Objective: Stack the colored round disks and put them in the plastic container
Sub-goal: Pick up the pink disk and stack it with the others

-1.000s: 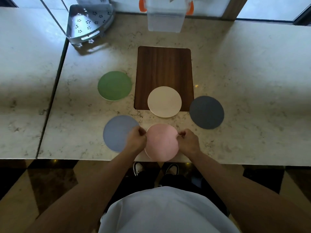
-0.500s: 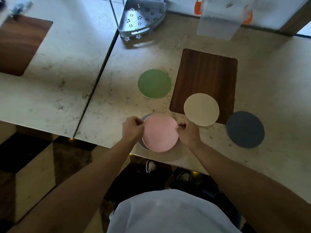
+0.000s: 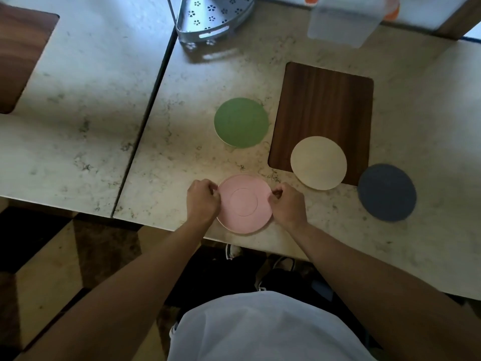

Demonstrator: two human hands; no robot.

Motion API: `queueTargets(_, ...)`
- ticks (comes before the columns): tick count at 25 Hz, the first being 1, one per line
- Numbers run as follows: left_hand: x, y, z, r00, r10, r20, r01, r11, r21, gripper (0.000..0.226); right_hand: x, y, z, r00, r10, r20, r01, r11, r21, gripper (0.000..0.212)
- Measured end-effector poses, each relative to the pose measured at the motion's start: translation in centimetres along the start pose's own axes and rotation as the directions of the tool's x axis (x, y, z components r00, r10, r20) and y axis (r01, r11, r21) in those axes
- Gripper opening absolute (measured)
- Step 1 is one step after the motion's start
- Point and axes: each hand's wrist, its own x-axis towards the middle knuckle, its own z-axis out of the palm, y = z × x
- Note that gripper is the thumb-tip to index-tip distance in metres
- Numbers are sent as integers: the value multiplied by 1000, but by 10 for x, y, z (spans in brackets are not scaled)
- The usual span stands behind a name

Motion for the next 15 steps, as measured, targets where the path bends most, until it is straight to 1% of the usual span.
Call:
queueTargets(3, 0, 0, 1, 1000, 15, -6, -15, 998, 57, 17, -5, -3, 1, 999, -34, -32, 32, 996, -80, 13)
queueTargets(6, -3, 2, 4, 999, 44, -12, -42, 989, 144, 17, -9, -4, 2, 998, 12, -55, -20, 989, -149, 20)
queueTargets(9, -7, 3, 8, 997, 75, -15, -70, 979, 194, 19, -14, -5, 3, 998, 47, -34, -52, 986, -158, 22)
queueTargets(12, -6, 2, 10, 997, 80, -12, -77, 981, 180, 18, -16, -8, 4, 995, 95, -29, -98, 988, -123, 19)
queueTargets(15, -2, 2, 12, 1000, 16, -3, -15, 996, 93, 15, -11, -10, 3, 983, 185, 11, -183, 979, -94, 14)
